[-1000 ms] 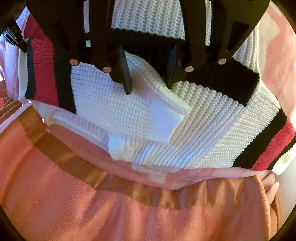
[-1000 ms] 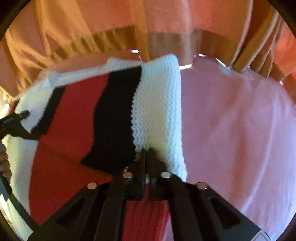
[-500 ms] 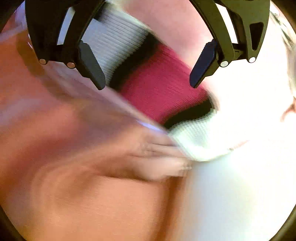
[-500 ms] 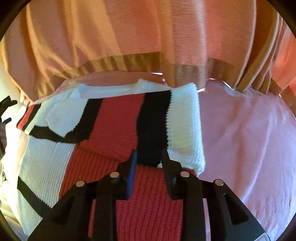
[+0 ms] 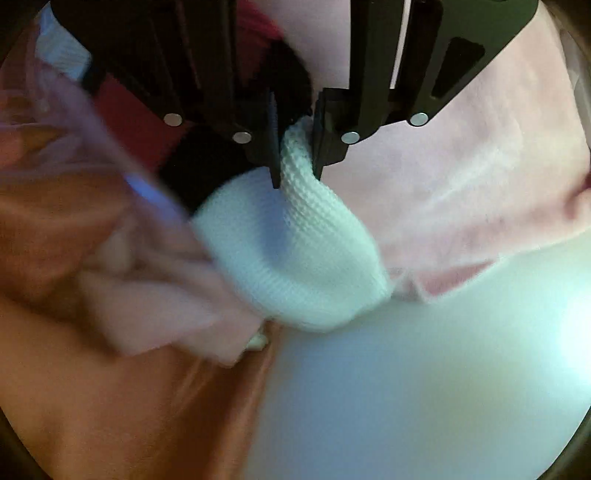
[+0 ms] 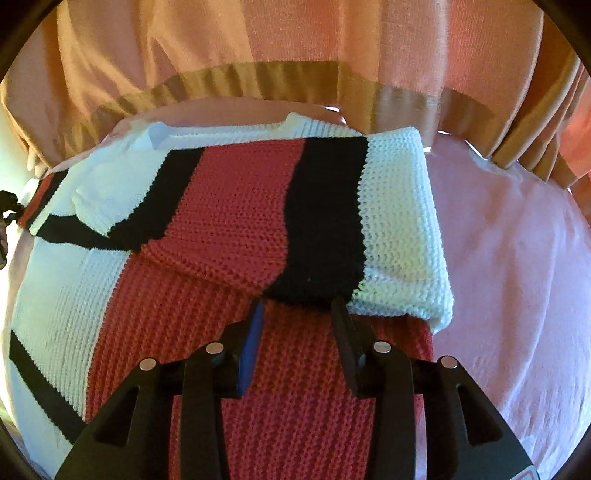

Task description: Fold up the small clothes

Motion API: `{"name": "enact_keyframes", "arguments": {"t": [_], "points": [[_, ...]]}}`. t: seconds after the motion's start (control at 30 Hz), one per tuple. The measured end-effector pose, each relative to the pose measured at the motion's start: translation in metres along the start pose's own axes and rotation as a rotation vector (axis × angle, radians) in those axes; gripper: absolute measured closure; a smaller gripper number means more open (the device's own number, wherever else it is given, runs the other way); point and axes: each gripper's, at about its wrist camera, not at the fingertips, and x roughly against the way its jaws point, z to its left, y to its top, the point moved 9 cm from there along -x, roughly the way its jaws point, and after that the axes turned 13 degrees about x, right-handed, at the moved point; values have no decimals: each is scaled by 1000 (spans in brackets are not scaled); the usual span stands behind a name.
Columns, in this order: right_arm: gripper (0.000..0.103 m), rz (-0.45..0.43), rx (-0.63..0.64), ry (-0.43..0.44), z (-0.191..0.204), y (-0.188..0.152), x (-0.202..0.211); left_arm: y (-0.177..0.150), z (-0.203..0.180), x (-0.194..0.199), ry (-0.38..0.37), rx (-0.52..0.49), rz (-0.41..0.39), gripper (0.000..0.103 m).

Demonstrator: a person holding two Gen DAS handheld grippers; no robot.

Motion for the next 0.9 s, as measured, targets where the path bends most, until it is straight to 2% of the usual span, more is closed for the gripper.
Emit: {"name": "enact_keyframes", "arguments": {"t": [0.07,0.13,0.23,0.33,0.4,0.43,0.53,0.6,0.63,0.67,0.7,0.73,0.77,0.8,0.83,0.9], "points": [[65,-5,-8,1,-3,2,3,-5,-29,34,-50,-42,-62,92],[64,-21,-33,6,-9,5,9,-22,-74,87,-157,-115,-115,92],[62,-52,-65,8,-19,12,21,-66,-134,162,-337,-225,-113,92],[58,-78,-83,-5,-28,16,32,-147,-196,225,-498,-359,-56,92],[58,-84,-88,-16,-34,18,36,-219,-233,251,-572,-465,25,92],[58,-89,-92,-22,-37,19,38,-252,-243,257,-585,-507,61,91],[57,-94,-103,-35,-48,21,42,-341,-252,254,-562,-605,171,86],[57,-95,-126,-24,-55,22,42,-394,-248,237,-496,-656,234,80],[57,-92,-135,-15,-58,22,40,-406,-239,227,-450,-682,245,73],[56,-93,-147,-13,-60,22,40,-421,-230,226,-400,-712,248,56],[56,-96,-159,-9,-63,23,40,-423,-219,219,-348,-728,242,50],[56,-97,-165,-1,-64,24,39,-422,-210,220,-339,-722,232,49],[56,-100,-168,8,-64,26,39,-413,-197,221,-335,-711,219,40],[56,-104,-163,20,-60,29,39,-404,-185,225,-319,-691,196,27],[56,-105,-156,30,-56,31,39,-394,-170,232,-308,-676,180,22],[51,-104,-133,80,-39,37,37,-371,-154,245,-298,-647,155,21]]}}
